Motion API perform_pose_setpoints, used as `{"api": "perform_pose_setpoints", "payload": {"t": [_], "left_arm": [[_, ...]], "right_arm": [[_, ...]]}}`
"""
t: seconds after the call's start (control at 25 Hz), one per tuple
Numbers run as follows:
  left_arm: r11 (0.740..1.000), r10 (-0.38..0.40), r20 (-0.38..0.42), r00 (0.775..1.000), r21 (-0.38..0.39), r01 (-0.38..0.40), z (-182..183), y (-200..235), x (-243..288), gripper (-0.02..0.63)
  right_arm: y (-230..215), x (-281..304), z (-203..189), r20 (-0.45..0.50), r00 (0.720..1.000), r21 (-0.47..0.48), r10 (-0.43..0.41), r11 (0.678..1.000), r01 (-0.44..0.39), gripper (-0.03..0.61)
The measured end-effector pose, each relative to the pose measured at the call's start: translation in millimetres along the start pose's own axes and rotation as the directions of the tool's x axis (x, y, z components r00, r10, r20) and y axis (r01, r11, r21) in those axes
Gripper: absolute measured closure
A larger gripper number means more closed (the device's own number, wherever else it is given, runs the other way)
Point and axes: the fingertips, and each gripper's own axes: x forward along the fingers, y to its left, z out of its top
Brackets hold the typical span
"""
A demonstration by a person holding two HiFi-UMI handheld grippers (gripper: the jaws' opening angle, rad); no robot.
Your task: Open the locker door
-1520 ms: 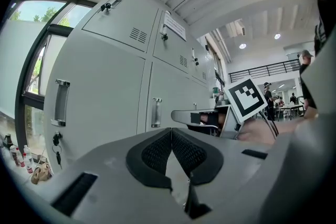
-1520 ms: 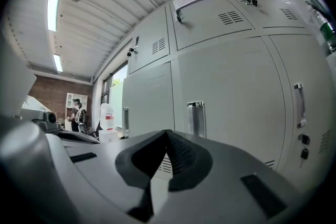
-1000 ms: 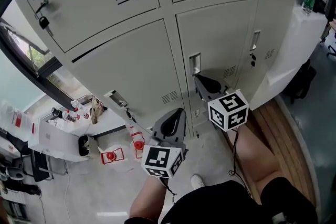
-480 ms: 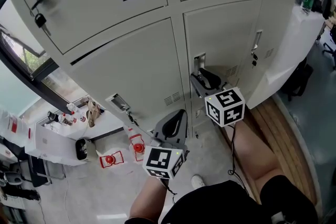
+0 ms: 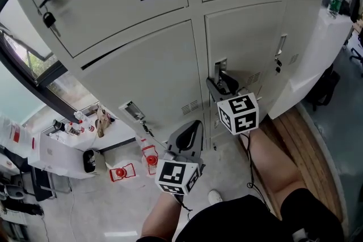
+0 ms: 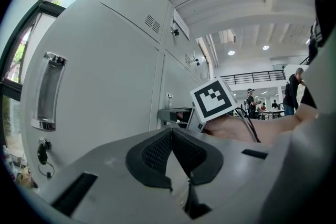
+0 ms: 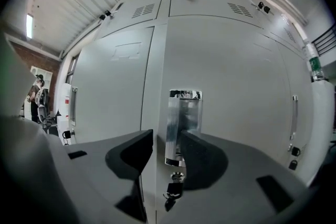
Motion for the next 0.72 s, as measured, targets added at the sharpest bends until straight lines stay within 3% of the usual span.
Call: {"api": "perform_pose_setpoints", "payload": {"t": [0.16,0.72], "left_arm": [[1.0,0.007,-0.002,1.0,-0.001,-0.007,-1,3,-3,0.597],[1.0,0.008,-0.005,1.0,-0.001,-0.008,-4,-6,-9,0.597]], "right_arm": [[-1,4,-4,-0.013,1.0,0.025,-0.015,1.0,0.015,0.412],[2,-11,-6,-0.005,1.0,0.061,0.011,0.998,-0.011,0.419]]}}
